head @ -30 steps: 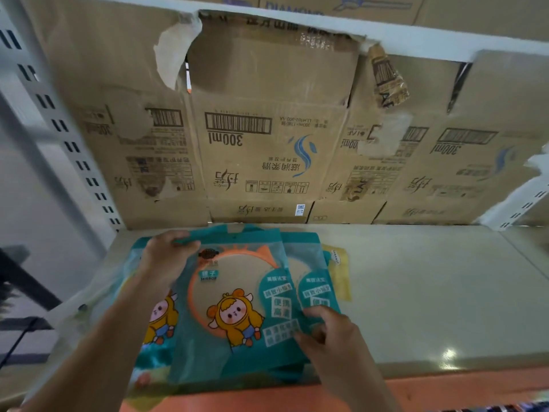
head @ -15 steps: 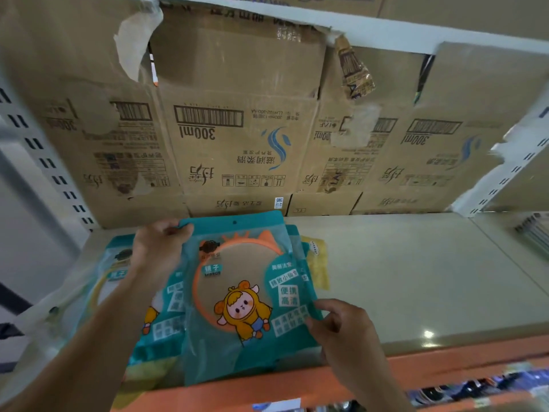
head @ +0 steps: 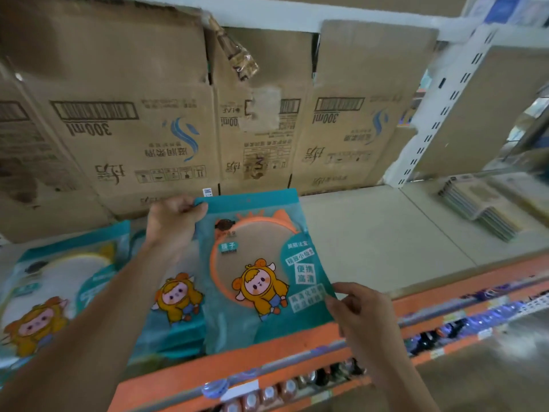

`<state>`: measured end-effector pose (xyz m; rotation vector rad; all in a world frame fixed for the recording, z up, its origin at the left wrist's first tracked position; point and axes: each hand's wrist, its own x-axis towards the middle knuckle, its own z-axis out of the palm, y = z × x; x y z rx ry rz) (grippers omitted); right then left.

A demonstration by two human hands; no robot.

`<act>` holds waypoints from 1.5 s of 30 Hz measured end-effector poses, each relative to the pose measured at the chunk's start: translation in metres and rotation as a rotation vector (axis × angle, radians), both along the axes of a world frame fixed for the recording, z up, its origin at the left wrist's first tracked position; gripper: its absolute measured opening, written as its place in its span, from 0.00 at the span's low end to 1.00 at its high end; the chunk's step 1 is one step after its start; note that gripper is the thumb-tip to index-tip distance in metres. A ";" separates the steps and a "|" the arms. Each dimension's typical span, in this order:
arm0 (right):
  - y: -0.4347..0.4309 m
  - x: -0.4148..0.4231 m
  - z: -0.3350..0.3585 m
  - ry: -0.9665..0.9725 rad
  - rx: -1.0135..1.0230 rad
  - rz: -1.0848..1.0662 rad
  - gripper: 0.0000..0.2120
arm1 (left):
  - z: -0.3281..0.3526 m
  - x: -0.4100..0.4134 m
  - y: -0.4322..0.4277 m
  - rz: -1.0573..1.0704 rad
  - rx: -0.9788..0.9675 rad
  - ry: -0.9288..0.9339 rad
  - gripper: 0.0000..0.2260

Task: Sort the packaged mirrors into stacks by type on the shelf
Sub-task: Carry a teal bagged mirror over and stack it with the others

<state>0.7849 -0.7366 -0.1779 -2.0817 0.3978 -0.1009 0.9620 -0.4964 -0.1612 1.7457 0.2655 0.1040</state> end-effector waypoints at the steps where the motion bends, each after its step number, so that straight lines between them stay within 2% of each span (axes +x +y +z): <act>1: -0.010 -0.005 -0.001 -0.014 -0.011 -0.013 0.12 | 0.003 -0.002 -0.013 -0.024 0.017 -0.006 0.03; 5: -0.049 -0.023 -0.006 -0.042 -0.004 -0.101 0.05 | 0.011 -0.006 -0.061 -0.074 0.029 -0.024 0.04; 18: -0.151 -0.079 -0.019 -0.102 0.065 -0.340 0.07 | 0.011 -0.026 -0.198 -0.262 0.036 -0.074 0.03; 27: -0.224 -0.109 -0.024 -0.158 0.120 -0.422 0.06 | 0.001 -0.039 -0.289 -0.358 -0.002 -0.052 0.02; 32: -0.260 -0.121 -0.023 -0.165 0.107 -0.455 0.06 | 0.000 -0.044 -0.334 -0.411 0.006 -0.071 0.07; 45: -0.344 -0.127 -0.034 -0.196 0.108 -0.632 0.06 | 0.000 -0.025 -0.461 -0.612 0.018 -0.061 0.07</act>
